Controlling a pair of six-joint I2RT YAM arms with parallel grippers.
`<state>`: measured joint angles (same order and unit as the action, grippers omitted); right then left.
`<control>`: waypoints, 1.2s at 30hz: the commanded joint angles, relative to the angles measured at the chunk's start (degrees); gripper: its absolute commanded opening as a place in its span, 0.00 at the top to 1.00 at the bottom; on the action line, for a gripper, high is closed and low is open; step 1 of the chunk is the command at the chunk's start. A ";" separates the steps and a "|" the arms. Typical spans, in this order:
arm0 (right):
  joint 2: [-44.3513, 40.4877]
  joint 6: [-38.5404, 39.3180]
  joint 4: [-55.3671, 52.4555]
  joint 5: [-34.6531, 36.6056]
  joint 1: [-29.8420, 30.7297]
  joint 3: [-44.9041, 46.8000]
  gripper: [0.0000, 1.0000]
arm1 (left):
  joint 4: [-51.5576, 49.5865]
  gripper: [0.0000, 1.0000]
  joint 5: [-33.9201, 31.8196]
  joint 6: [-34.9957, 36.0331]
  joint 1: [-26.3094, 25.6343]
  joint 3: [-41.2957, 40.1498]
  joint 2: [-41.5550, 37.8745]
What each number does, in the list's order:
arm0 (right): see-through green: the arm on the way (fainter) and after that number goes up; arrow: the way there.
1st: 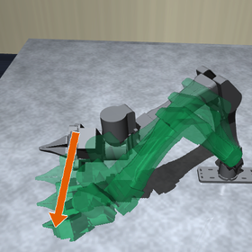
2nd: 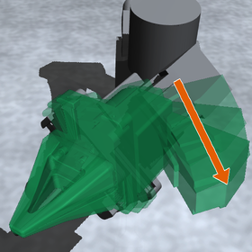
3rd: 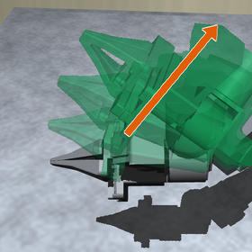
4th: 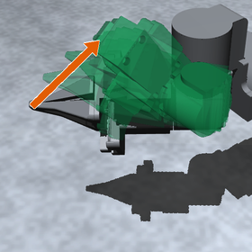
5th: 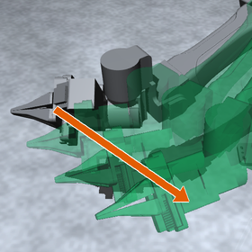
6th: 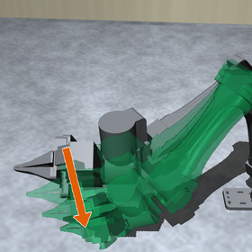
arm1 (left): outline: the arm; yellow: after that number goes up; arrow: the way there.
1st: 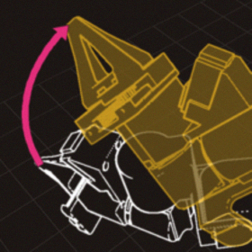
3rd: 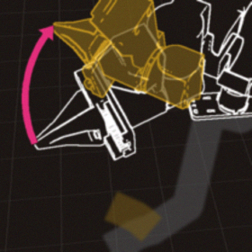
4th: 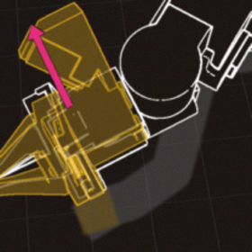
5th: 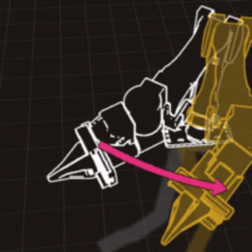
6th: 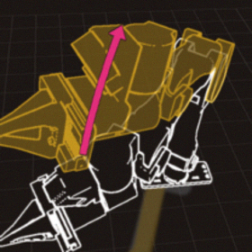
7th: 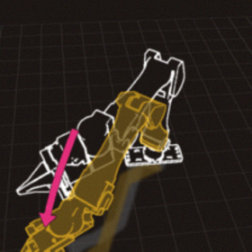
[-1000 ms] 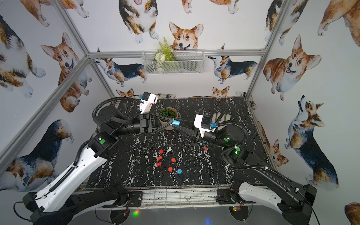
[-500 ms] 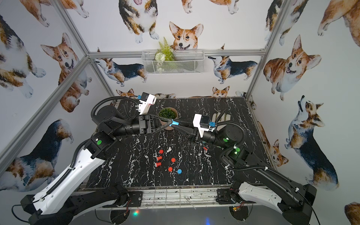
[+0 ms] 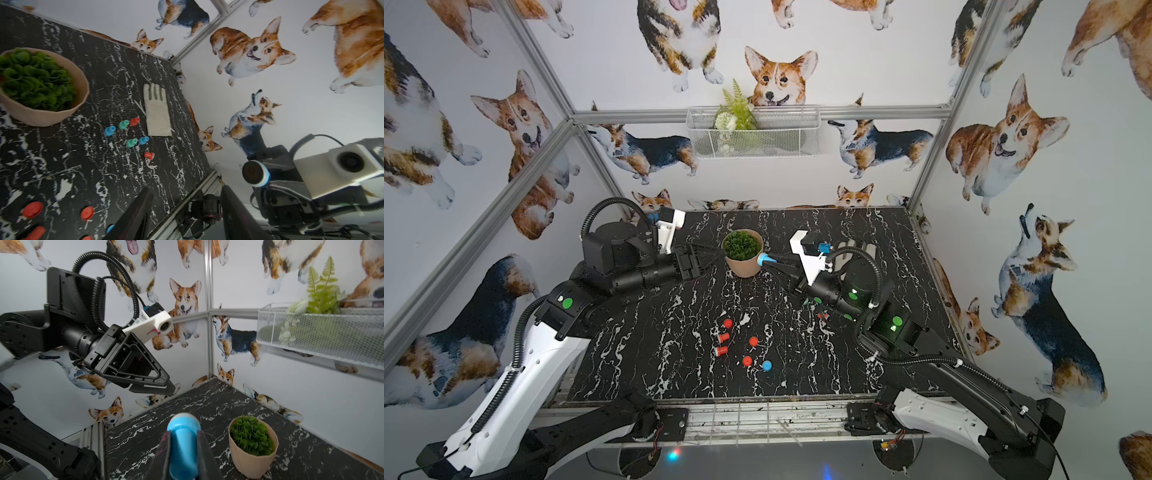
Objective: Close the stamp cap
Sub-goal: Pick up the stamp from the center of the board, then close the cover of the stamp.
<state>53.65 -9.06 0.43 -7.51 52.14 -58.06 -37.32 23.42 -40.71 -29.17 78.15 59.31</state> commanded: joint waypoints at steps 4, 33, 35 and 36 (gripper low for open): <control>4.12 -13.54 -17.72 5.01 1.03 -2.73 1.00 | -6.89 0.41 -8.12 10.97 5.49 -3.10 0.32; 31.14 -35.39 -41.48 1.18 12.39 -2.11 1.00 | 7.53 0.38 -25.82 26.99 13.26 -23.31 0.64; 33.11 -36.47 -39.50 -0.09 12.90 -1.41 0.98 | 7.28 0.38 -26.31 27.17 13.26 -23.24 0.50; 33.88 -36.74 -39.09 -0.34 13.05 -1.27 0.97 | 7.18 0.38 -26.44 27.17 13.26 -23.30 0.39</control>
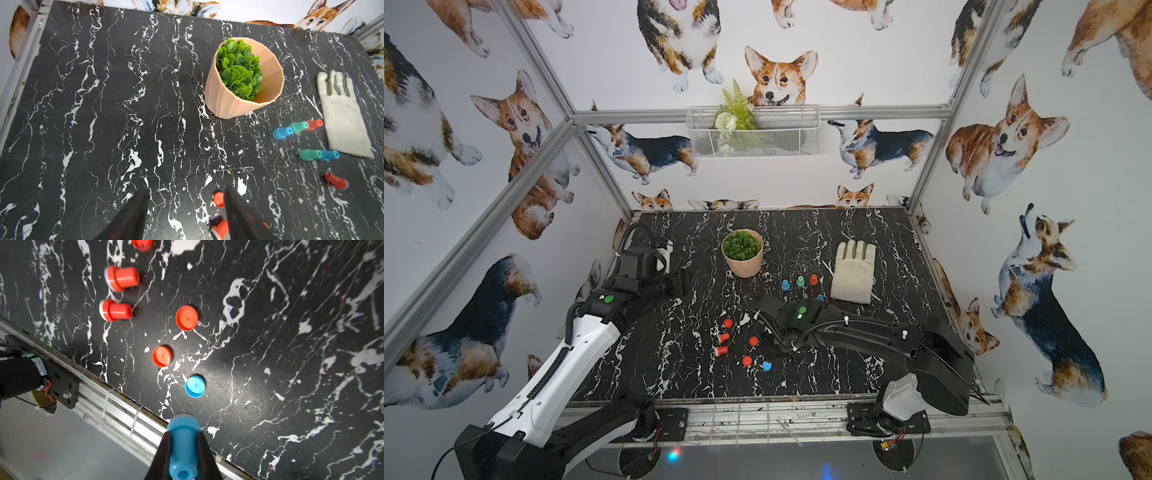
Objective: Close the stamp cap
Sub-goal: Close the cover of the stamp.
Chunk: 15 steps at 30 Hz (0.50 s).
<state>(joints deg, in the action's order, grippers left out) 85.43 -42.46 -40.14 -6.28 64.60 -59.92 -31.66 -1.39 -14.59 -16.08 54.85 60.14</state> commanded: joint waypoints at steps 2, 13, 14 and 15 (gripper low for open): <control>3.93 -3.38 2.48 -2.58 0.90 0.85 0.97 | 1.34 0.38 -1.61 1.00 0.17 -0.18 -0.63; 9.59 -2.53 3.27 -1.44 1.09 -1.46 0.99 | 1.07 0.38 -1.45 0.88 0.17 -0.36 -0.64; 9.94 -2.33 3.31 -1.38 1.13 -1.68 0.99 | 1.07 0.38 -1.47 0.90 0.17 -0.36 -0.55; 10.42 -2.18 3.25 -1.29 1.10 -1.98 0.99 | 1.07 0.38 -1.49 0.88 0.15 -0.36 -0.55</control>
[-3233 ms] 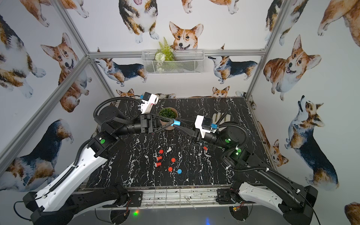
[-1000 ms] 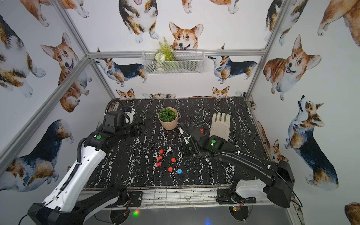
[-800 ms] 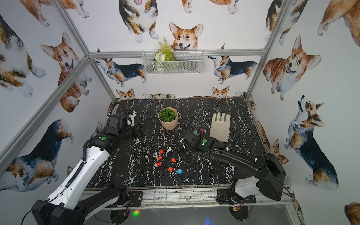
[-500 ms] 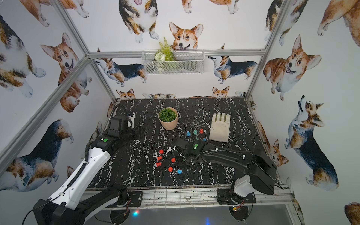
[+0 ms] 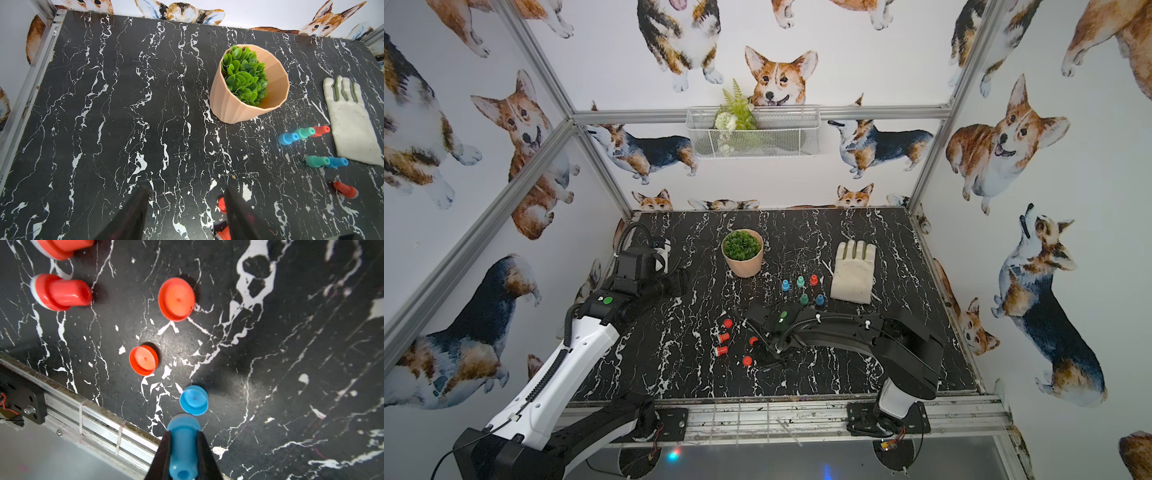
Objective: Close the stamp cap
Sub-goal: Close the cover of the stamp.
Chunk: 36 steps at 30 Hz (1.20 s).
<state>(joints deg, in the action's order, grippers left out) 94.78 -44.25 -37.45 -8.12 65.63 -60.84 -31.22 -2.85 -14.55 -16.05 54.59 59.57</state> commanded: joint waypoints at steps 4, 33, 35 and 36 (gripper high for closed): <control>2.27 -0.22 0.79 0.65 0.04 -1.31 0.99 | 0.55 0.38 0.01 0.92 0.15 -0.01 0.19; 4.91 -0.27 -0.53 2.93 -0.13 -1.82 0.99 | 0.20 0.38 0.43 1.10 0.12 0.33 1.51; 4.97 -0.31 -0.67 2.97 -0.10 -1.75 0.99 | 0.11 0.38 0.44 1.10 0.15 0.34 1.60; 4.90 -0.26 -0.76 3.10 -0.11 -1.74 0.99 | 0.11 0.38 0.42 1.14 0.15 0.34 1.60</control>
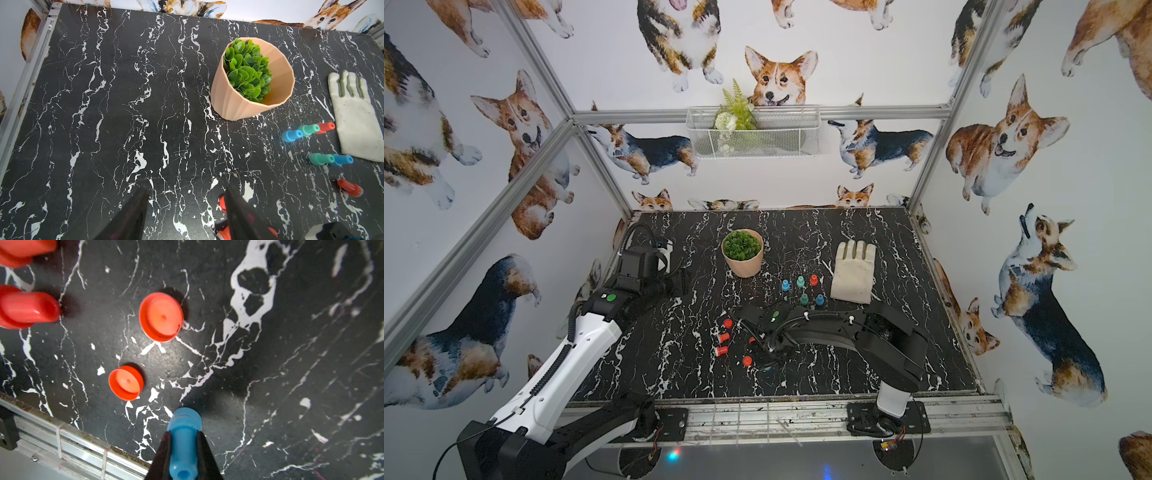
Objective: Close the stamp cap
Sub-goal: Close the cover of the stamp.
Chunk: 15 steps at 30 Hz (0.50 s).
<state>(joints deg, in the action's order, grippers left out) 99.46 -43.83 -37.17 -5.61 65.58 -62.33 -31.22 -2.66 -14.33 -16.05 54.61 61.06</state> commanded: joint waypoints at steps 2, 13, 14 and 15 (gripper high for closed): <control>0.29 -0.73 -1.40 0.72 -0.04 -0.23 0.99 | 0.11 0.38 0.20 0.88 0.15 0.41 0.20; 1.47 1.11 -6.27 3.59 0.19 0.59 1.00 | 0.02 0.38 0.16 0.97 0.15 0.35 0.12; 1.90 1.70 -7.07 4.04 0.26 0.39 1.00 | 0.02 0.38 0.12 0.97 0.15 0.33 0.19; 2.41 2.36 -8.16 4.91 0.54 0.05 1.00 | 0.02 0.38 0.13 0.97 0.14 0.33 0.17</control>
<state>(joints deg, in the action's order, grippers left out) 100.09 -43.33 -37.98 -4.86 65.65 -62.39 -31.24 -2.66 -14.13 -16.05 54.65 61.21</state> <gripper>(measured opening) 0.175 0.622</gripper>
